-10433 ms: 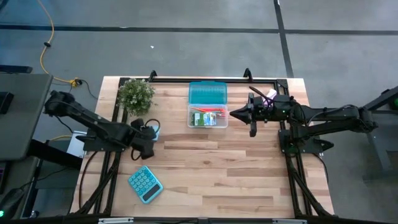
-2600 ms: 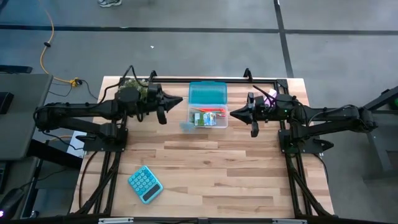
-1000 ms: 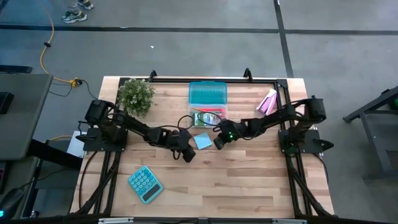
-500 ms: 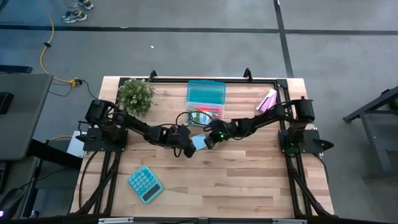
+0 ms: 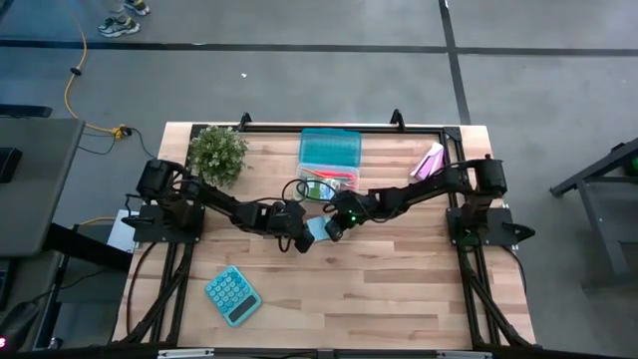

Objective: Pack school essentials
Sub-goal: Put the blue sticky note in the supply box

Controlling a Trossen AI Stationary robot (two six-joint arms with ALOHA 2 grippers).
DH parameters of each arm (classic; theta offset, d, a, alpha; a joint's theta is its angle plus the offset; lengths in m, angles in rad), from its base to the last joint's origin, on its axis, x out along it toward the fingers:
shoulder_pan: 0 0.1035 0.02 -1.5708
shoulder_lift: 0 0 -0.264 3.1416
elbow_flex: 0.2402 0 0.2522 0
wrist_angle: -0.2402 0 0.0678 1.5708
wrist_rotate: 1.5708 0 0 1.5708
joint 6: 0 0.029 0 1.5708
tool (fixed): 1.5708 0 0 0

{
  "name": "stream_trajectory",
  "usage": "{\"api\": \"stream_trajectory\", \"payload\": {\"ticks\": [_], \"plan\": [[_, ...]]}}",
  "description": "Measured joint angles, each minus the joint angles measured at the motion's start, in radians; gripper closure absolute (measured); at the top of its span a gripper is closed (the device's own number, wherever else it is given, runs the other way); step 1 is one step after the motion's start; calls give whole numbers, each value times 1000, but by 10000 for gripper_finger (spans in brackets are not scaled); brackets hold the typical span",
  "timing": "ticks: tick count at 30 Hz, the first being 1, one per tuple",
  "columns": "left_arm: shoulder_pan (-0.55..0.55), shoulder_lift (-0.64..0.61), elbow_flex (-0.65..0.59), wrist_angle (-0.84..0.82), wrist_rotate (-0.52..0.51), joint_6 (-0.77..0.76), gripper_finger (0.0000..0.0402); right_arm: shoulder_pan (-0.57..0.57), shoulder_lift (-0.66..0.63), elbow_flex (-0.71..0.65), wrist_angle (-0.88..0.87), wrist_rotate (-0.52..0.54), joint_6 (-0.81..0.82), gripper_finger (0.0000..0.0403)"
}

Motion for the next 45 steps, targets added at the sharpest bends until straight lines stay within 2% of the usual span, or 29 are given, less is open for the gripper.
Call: {"api": "stream_trajectory", "payload": {"ticks": [5,9,14,16,19,23,26,30,34,45], "plan": [[0,0,0,0,8,0,401,-8,-56,-2,-80,15,-26,403],[0,0,0,1,16,10,401,-10,-80,-2,-139,-19,-45,403],[1,-26,-4,-14,6,42,401,17,-87,-3,-131,-166,-107,403],[3,-40,-2,-9,-15,71,401,37,-84,-3,-135,-186,-129,403],[7,-62,-2,-16,-54,113,401,65,-65,-3,-120,-177,-137,403],[8,-61,-2,-15,-91,166,401,92,-18,-3,-89,-102,-105,403],[6,-51,-2,5,-104,188,401,93,6,-3,-54,-50,-58,403],[8,-45,-2,86,-112,258,401,87,9,-3,-25,-41,-42,403],[16,-16,0,136,-101,312,401,82,9,-3,-34,-45,-51,403],[28,10,-2,129,-23,327,401,91,70,-2,6,-36,-6,403]]}}
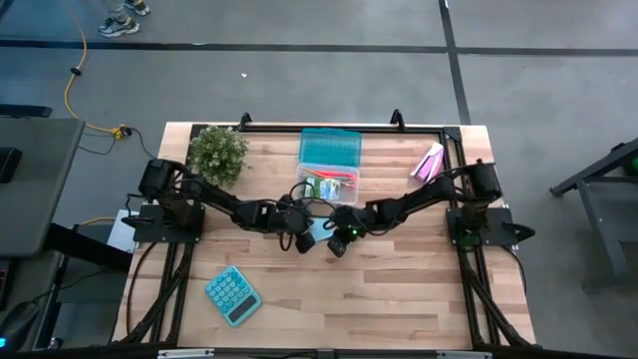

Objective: Pack school essentials
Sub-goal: Put the blue sticky note in the supply box

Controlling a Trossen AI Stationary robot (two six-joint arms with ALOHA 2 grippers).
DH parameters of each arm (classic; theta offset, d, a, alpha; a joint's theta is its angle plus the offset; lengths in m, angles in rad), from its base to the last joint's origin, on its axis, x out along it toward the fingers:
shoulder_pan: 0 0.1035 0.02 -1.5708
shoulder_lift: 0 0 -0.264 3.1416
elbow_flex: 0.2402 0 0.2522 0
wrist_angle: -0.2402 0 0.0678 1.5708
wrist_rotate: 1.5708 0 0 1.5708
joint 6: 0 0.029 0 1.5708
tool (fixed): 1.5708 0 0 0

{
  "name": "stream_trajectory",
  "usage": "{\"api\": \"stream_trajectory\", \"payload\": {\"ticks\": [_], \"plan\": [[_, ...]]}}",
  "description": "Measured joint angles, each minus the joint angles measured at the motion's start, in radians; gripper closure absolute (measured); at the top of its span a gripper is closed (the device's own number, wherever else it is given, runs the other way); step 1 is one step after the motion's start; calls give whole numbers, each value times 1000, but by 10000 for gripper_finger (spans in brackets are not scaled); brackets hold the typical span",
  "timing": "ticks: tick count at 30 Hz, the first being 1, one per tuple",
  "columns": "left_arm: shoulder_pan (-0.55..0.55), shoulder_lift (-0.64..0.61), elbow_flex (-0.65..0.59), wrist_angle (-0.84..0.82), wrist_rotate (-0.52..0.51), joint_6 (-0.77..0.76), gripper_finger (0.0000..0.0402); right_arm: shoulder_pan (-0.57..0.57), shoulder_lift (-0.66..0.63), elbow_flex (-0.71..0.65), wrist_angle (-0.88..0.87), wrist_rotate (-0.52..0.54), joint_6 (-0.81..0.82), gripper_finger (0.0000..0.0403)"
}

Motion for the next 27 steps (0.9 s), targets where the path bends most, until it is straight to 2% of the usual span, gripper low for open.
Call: {"api": "stream_trajectory", "payload": {"ticks": [8,18,24,27], "plan": [[-35,0,1,-38,133,-40,401,-24,-2,0,2,39,-14,403],[-137,-1,2,-52,91,-157,401,-54,-2,0,-2,-3,-61,403],[-137,-12,0,-67,85,-191,401,-55,-16,-1,-22,-37,-81,403],[-131,-44,-1,-105,108,-196,401,-56,-50,-3,-62,-21,-101,403]]}}
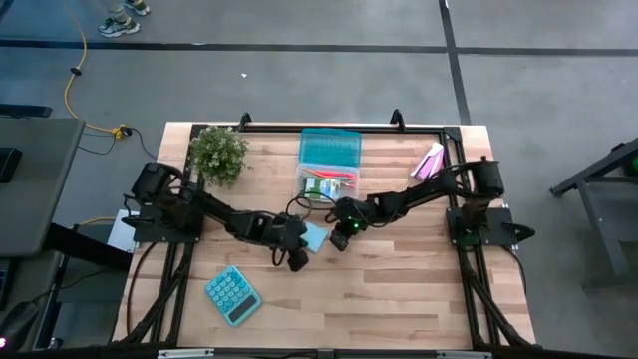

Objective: Pack school essentials
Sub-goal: Put the blue sticky note in the supply box

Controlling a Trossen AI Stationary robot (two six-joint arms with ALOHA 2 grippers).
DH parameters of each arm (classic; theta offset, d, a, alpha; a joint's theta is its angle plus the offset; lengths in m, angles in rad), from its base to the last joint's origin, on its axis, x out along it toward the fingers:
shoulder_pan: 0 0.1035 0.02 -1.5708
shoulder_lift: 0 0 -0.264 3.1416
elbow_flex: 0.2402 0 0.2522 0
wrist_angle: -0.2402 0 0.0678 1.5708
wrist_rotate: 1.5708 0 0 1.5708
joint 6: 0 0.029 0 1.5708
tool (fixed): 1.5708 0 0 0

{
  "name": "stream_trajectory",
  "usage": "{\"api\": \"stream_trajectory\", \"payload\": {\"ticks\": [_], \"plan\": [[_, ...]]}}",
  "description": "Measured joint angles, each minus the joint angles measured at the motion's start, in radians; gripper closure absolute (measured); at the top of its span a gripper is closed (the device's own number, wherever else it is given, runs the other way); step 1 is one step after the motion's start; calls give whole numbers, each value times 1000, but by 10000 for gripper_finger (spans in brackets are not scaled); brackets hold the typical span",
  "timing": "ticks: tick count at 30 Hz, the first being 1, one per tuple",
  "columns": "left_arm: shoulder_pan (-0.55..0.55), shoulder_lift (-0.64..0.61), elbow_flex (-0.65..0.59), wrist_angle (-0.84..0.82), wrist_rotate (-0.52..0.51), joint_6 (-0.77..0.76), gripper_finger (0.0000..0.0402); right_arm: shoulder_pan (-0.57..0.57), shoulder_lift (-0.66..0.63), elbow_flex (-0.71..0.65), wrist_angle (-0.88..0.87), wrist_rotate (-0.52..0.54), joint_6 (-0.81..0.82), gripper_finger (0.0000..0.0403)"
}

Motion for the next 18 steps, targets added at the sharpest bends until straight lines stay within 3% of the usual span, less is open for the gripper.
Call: {"api": "stream_trajectory", "payload": {"ticks": [7,13,18], "plan": [[-34,-73,1,-98,47,-25,401,-10,-31,0,-8,53,-5,403],[-72,-25,0,-103,69,-86,401,-26,-17,1,9,54,-4,403],[-91,-15,3,-47,21,81,401,-32,-17,1,12,53,-5,403]]}}
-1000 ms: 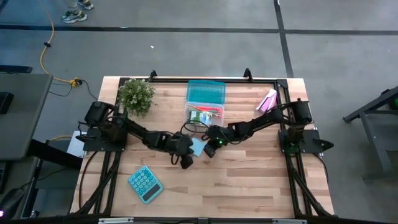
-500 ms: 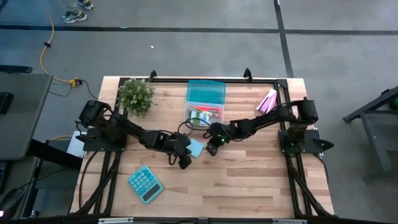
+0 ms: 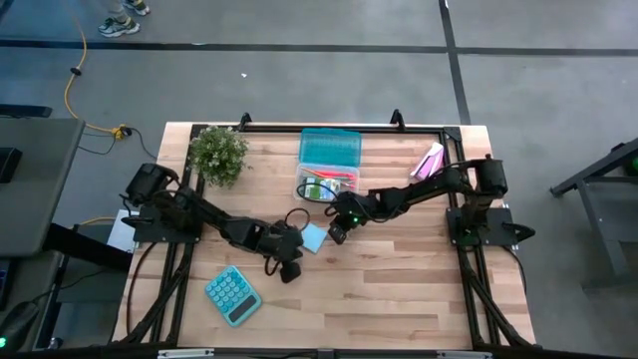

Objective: Pack school essentials
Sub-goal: Put the blue sticky note in the supply box

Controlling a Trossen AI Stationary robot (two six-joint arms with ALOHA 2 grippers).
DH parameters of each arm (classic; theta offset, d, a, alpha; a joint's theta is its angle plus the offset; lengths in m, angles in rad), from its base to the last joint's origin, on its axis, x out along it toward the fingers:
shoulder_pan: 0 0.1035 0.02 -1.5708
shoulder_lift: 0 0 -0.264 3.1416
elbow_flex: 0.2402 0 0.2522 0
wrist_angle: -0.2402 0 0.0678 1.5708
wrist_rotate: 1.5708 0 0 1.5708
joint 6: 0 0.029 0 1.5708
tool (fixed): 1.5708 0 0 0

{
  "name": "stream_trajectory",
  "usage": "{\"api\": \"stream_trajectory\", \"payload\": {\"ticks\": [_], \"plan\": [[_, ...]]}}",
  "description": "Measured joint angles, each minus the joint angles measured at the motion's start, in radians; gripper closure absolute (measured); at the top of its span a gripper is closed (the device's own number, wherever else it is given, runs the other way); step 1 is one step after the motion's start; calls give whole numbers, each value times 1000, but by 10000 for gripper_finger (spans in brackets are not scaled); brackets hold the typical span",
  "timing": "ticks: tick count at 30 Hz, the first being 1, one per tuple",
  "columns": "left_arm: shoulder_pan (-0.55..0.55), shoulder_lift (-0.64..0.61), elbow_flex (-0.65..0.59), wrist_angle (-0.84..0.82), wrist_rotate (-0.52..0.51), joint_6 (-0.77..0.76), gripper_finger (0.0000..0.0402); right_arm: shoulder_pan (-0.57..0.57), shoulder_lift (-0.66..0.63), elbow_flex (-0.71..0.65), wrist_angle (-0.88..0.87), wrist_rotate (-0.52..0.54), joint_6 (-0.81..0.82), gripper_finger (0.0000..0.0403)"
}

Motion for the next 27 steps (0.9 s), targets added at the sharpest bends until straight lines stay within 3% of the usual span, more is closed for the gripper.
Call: {"api": "stream_trajectory", "payload": {"ticks": [7,19,27], "plan": [[-4,-15,53,-200,-75,302,377,0,-1,0,-6,-8,0,403],[33,2,60,-171,-126,618,243,-2,-1,0,-18,-8,3,403],[45,47,61,-101,-122,669,241,-8,38,2,66,-42,52,403]]}}
